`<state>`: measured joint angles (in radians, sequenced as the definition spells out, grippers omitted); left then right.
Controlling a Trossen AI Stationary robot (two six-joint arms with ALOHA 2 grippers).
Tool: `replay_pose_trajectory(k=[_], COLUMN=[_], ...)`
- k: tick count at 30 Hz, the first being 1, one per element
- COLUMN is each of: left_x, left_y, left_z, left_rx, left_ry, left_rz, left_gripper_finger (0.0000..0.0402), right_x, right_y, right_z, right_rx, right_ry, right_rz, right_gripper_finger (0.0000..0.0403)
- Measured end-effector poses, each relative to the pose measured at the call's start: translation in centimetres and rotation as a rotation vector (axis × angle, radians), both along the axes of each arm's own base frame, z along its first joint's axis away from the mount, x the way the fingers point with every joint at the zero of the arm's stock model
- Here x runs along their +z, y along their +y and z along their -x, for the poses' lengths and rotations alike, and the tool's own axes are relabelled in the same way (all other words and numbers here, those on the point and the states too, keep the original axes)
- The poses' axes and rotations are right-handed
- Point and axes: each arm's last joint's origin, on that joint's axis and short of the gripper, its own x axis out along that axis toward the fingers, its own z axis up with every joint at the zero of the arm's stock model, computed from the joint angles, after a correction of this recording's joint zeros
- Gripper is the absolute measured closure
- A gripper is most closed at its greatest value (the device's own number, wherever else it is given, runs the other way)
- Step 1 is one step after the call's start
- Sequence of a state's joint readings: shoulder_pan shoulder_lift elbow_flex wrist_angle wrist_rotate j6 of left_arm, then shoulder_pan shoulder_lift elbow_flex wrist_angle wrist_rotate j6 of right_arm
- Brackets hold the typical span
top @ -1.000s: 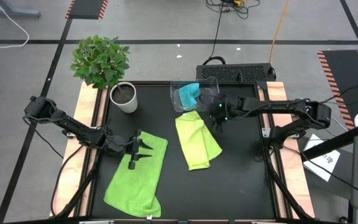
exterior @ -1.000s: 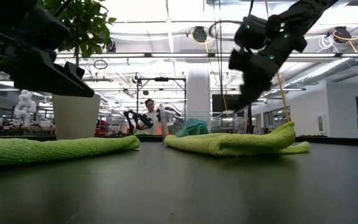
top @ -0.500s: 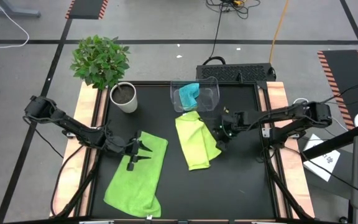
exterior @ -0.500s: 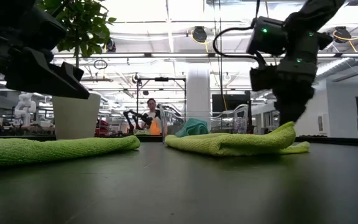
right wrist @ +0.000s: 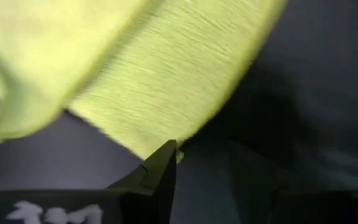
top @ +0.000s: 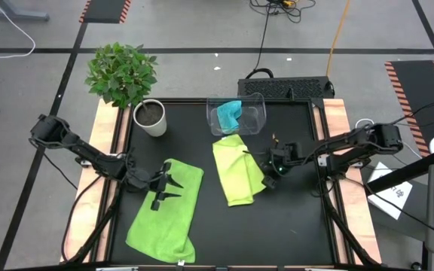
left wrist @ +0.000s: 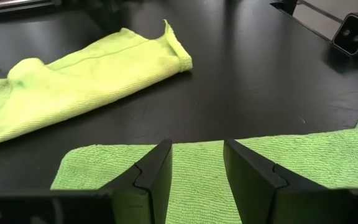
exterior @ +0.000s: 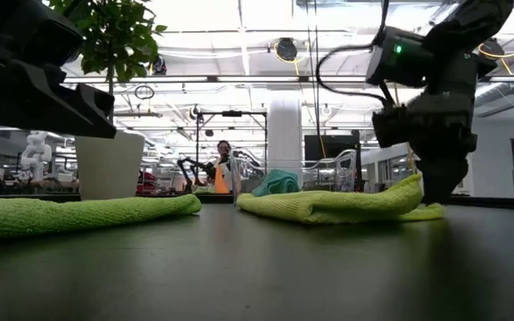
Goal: Fold microfiber towels
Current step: Fold the light green microfiber cloth
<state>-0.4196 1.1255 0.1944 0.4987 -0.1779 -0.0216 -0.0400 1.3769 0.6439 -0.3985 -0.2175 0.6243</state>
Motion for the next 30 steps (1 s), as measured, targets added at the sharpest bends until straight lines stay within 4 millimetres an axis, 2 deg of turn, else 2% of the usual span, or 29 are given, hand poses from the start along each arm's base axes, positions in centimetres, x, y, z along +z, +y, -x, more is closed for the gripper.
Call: replay_pose_trajectory(k=[7,18,21,26,30], left_x=[0.0,0.1,0.1,0.1,0.1], left_y=[-0.3,-0.4,-0.4,-0.4,-0.4], left_z=[0.1,0.1,0.1,0.1,0.1], left_rx=[-0.017,-0.029,-0.029,-0.028,-0.026], left_ry=[-0.006,-0.014,-0.014,-0.018,-0.02], left_rz=[-0.011,-0.027,-0.027,-0.024,-0.018], left_gripper_finger=[0.0256,0.0256,0.0256,0.0256,0.0256], right_x=[0.3,0.2,0.0,-0.9,-2.0], right_y=[1.2,1.4,1.6,2.6,4.2], right_z=[-0.9,-1.0,-0.9,-0.4,0.1], right_rx=[0.048,0.035,0.046,0.028,-0.023], right_ry=[-0.087,-0.092,-0.091,-0.117,-0.224], right_rz=[-0.053,-0.029,-0.032,-0.064,-0.144], right_gripper_finger=[0.028,0.0282,0.0306,0.0391,0.0394])
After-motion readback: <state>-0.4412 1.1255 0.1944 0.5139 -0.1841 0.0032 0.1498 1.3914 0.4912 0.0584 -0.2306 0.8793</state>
